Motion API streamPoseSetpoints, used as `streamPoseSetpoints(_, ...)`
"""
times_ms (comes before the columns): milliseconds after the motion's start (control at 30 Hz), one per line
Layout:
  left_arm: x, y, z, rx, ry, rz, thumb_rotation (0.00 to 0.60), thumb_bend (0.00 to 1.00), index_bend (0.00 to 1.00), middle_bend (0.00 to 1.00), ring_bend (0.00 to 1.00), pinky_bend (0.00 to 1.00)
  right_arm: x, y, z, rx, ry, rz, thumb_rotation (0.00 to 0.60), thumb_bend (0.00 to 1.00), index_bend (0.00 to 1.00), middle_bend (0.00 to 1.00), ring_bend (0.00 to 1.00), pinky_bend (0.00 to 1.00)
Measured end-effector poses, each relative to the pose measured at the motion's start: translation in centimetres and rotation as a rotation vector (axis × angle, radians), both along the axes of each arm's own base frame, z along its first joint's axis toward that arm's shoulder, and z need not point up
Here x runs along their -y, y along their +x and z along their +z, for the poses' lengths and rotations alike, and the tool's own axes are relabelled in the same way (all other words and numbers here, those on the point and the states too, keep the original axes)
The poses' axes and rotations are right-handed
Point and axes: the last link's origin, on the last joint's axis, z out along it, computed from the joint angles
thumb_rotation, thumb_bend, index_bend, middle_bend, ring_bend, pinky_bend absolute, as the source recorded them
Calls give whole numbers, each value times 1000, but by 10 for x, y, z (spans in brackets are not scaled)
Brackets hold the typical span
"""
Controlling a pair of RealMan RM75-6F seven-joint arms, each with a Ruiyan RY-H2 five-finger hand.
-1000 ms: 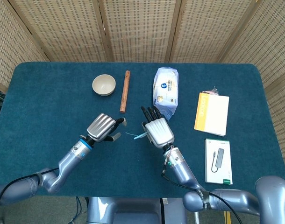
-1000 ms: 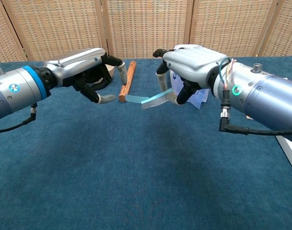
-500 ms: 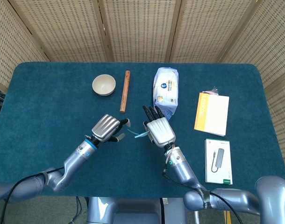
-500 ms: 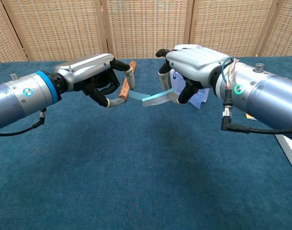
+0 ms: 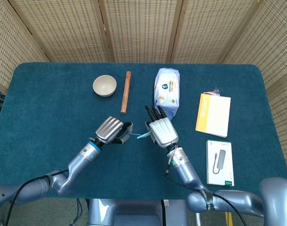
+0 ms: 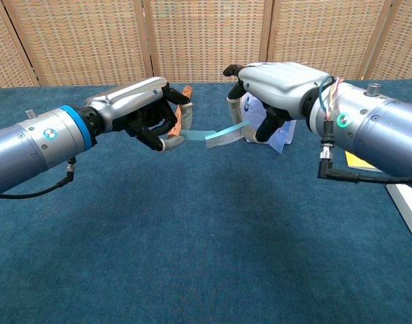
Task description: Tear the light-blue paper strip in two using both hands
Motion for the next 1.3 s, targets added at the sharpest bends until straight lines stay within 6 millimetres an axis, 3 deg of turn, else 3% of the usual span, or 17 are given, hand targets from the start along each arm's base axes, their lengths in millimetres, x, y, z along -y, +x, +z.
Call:
streamPoseSetpoints(633, 0, 5, -2, 13, 25, -7, 600, 518, 682, 879, 968, 1000, 6, -8, 12, -6, -23, -2, 600, 609, 616, 0, 0, 0)
streamPoseSetpoints(900, -6, -28, 13, -25, 43, 62, 600, 520, 686, 879, 968, 1000, 13, -28, 16, -25, -31, -37, 600, 609, 616, 0, 0, 0)
streamPoseSetpoints(1167, -13, -82, 41, -66, 91, 154, 600, 485, 689, 880, 968, 1000, 21, -53, 12, -44, -25, -90, 600, 611, 616, 0, 0, 0)
streamPoseSetpoints(1233, -14, -94, 50, -81, 109, 165, 600, 421, 689, 873, 964, 1000, 21, -57, 10, -49, -23, -99, 600, 610, 616, 0, 0, 0)
streamPoseSetpoints(1300, -14, -101, 57, -91, 123, 166, 600, 263, 664, 780, 893, 980, 21, -61, 7, -46, -18, -108, 600, 532, 541, 0, 0, 0)
